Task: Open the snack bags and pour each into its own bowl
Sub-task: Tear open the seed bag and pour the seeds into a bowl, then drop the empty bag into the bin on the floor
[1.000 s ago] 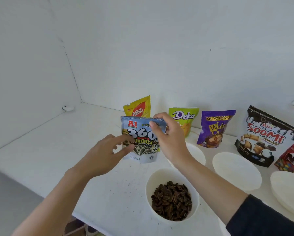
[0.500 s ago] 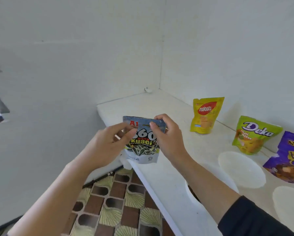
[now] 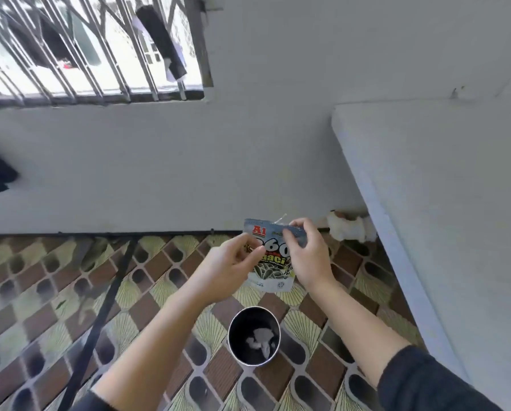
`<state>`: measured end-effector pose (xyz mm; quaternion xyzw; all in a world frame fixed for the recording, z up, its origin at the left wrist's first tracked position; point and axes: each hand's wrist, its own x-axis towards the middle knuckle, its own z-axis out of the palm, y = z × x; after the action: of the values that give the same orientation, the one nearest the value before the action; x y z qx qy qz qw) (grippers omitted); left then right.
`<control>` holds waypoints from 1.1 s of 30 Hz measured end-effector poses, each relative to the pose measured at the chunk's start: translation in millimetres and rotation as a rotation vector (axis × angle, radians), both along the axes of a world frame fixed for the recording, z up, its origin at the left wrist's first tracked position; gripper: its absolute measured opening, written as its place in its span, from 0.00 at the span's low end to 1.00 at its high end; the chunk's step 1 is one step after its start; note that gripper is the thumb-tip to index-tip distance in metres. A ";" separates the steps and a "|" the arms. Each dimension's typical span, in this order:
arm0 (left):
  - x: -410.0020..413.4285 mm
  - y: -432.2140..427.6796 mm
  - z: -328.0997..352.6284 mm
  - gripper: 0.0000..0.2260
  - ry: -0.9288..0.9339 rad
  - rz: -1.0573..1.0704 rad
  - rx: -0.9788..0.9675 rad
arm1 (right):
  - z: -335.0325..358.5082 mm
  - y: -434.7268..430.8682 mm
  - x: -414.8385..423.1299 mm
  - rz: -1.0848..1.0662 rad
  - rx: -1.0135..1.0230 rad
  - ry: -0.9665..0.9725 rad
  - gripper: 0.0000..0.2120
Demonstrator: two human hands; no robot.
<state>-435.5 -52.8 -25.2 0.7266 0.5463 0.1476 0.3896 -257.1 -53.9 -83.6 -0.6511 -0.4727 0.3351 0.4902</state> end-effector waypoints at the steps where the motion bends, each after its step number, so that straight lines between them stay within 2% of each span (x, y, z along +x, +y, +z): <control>1: -6.4 3.1 -14.7 0.09 0.007 0.014 -0.029 | -17.6 6.6 -7.5 0.011 -0.033 -0.010 0.03; 6: -35.8 28.3 -95.6 0.11 0.017 0.071 -0.145 | -108.0 32.4 -33.0 0.039 -0.182 -0.059 0.03; 16: -67.7 63.5 -350.5 0.11 0.088 0.062 -0.281 | -370.6 59.8 -63.3 0.008 -0.323 -0.013 0.02; 21: -63.3 61.9 -432.9 0.12 0.107 0.017 -0.360 | -467.1 45.1 -61.4 0.070 -0.460 -0.024 0.05; 24: -61.9 62.0 -441.7 0.11 0.108 -0.016 -0.356 | -468.1 38.4 -55.7 0.049 -0.487 -0.094 0.06; 27: -60.7 68.9 -412.2 0.11 0.093 -0.042 -0.322 | -426.5 46.2 -48.6 0.080 -0.460 -0.126 0.06; 30: -56.7 83.4 -345.4 0.11 0.056 -0.075 -0.270 | -348.1 64.8 -41.2 0.088 -0.393 -0.155 0.08; 33: -46.2 96.4 -250.1 0.12 0.026 -0.146 -0.177 | -248.1 80.8 -29.8 0.085 -0.333 -0.215 0.08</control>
<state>-481.7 43.7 -275.3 0.7291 0.5078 0.0607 0.4549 -286.9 26.9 -331.7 -0.7346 -0.4874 0.3575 0.3080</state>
